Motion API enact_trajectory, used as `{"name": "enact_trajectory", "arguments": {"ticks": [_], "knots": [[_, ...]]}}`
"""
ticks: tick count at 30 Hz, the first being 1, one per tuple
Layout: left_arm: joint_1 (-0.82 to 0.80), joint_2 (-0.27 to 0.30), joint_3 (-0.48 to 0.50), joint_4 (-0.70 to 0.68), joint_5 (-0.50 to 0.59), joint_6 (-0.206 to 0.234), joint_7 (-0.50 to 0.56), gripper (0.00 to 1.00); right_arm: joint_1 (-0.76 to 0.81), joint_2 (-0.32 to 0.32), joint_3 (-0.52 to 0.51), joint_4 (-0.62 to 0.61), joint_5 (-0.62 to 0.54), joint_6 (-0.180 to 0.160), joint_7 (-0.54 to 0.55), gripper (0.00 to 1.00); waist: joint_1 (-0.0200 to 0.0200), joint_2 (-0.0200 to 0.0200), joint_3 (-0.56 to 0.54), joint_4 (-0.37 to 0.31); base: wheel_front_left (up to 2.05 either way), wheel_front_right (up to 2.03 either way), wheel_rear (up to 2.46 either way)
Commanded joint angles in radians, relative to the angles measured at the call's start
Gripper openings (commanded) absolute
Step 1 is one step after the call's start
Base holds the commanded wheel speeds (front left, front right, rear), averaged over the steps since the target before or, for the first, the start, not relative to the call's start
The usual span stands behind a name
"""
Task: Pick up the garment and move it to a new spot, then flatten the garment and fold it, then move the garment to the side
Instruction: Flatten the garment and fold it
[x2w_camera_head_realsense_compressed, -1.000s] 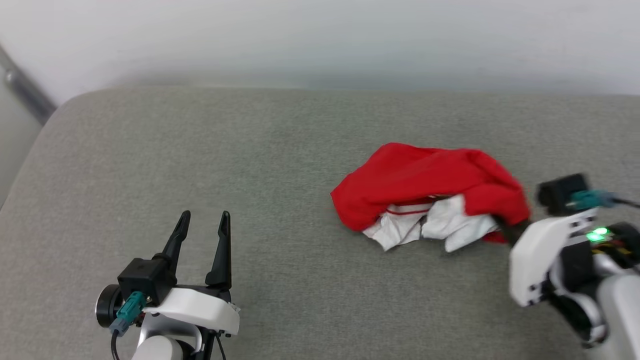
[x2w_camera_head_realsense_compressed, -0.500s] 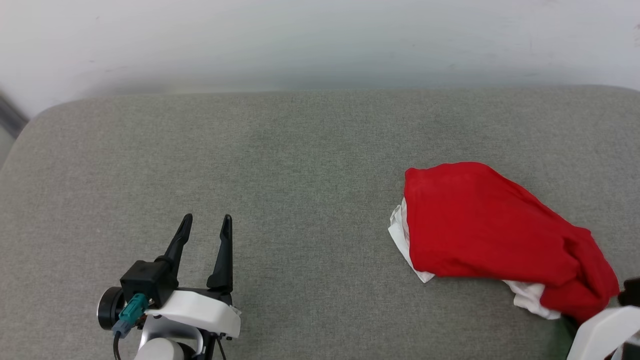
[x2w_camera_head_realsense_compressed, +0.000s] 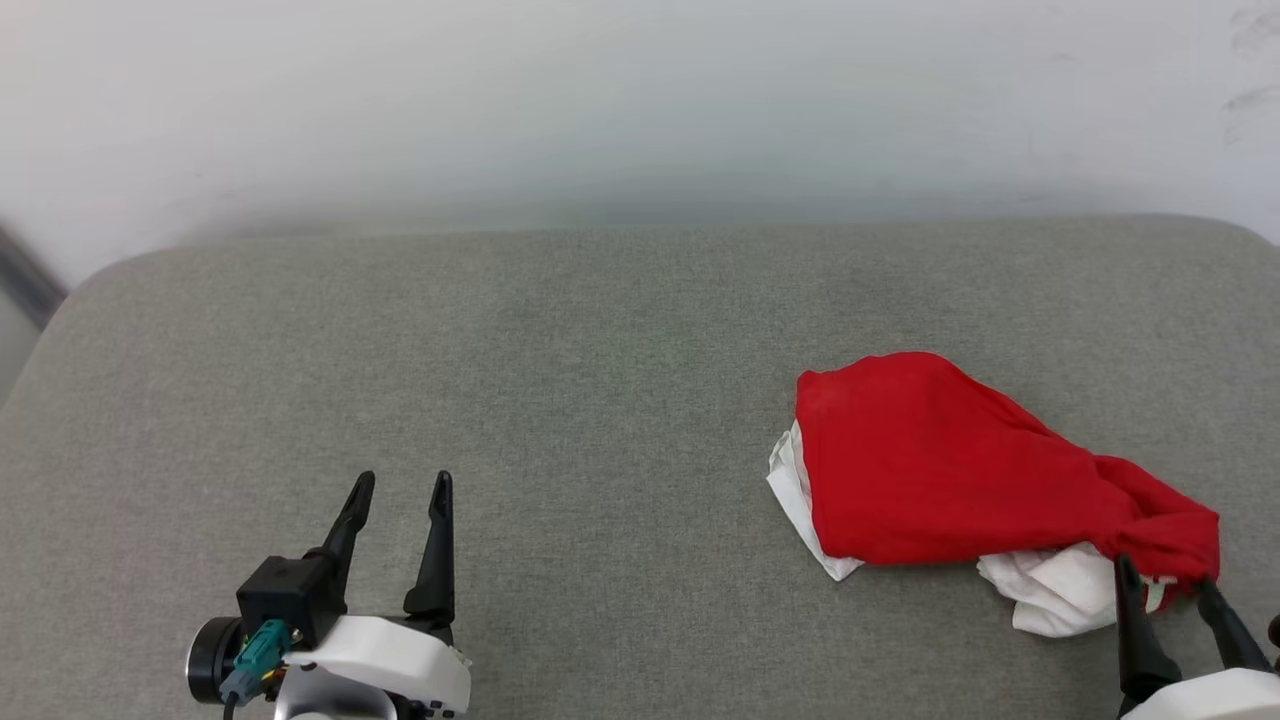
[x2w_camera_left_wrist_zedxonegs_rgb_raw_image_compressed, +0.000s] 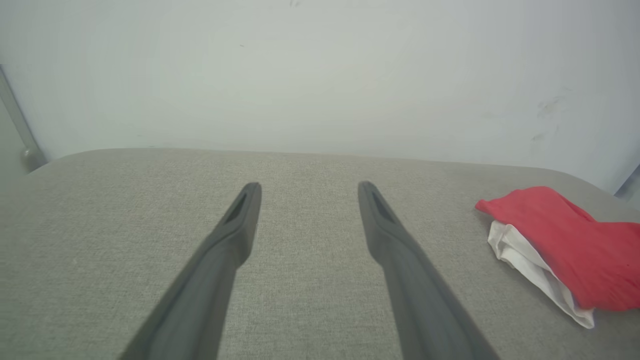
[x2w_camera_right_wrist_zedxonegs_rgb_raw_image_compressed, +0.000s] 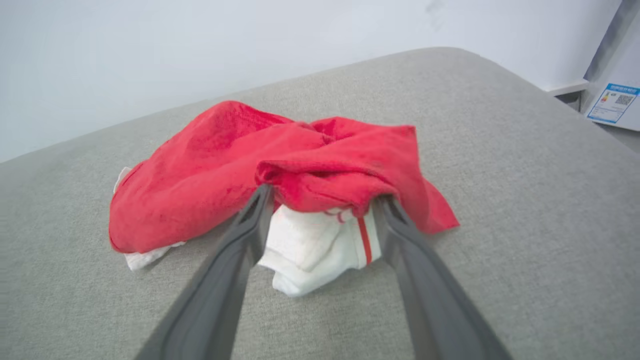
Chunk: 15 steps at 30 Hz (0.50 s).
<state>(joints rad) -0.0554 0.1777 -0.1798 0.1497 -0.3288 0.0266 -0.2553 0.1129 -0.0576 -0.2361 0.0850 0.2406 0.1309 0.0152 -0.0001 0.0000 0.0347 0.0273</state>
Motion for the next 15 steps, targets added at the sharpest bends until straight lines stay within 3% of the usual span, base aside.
{"name": "enact_trajectory", "arguments": {"ticks": [1, 5, 8, 15], "knots": [[0.013, 0.003, 0.002, -0.005, -0.002, 0.003, 0.002, 1.00, 0.012, 0.003, 0.002, -0.015, -0.011, 0.000, -0.017, 1.00, 0.0001, 0.0000, -0.008, -0.005, 0.00, 0.00, 0.00], [0.027, 0.002, 0.003, -0.018, -0.007, 0.013, 0.005, 1.00, 0.024, 0.007, 0.025, -0.067, -0.023, 0.000, -0.029, 1.00, 0.0001, 0.0000, -0.014, -0.013, 0.00, 0.00, 0.00], [0.026, 0.002, 0.001, -0.030, -0.008, 0.018, 0.008, 1.00, 0.006, 0.007, 0.059, -0.103, -0.035, 0.000, 0.027, 1.00, 0.0001, 0.0000, -0.007, -0.015, 0.00, 0.00, 0.00], [-0.015, 0.005, -0.002, -0.048, -0.006, 0.016, 0.006, 1.00, -0.130, -0.098, 0.271, -0.098, -0.010, 0.000, 0.313, 1.00, 0.0001, 0.0000, 0.054, -0.010, 0.00, 0.00, 0.00]]}}
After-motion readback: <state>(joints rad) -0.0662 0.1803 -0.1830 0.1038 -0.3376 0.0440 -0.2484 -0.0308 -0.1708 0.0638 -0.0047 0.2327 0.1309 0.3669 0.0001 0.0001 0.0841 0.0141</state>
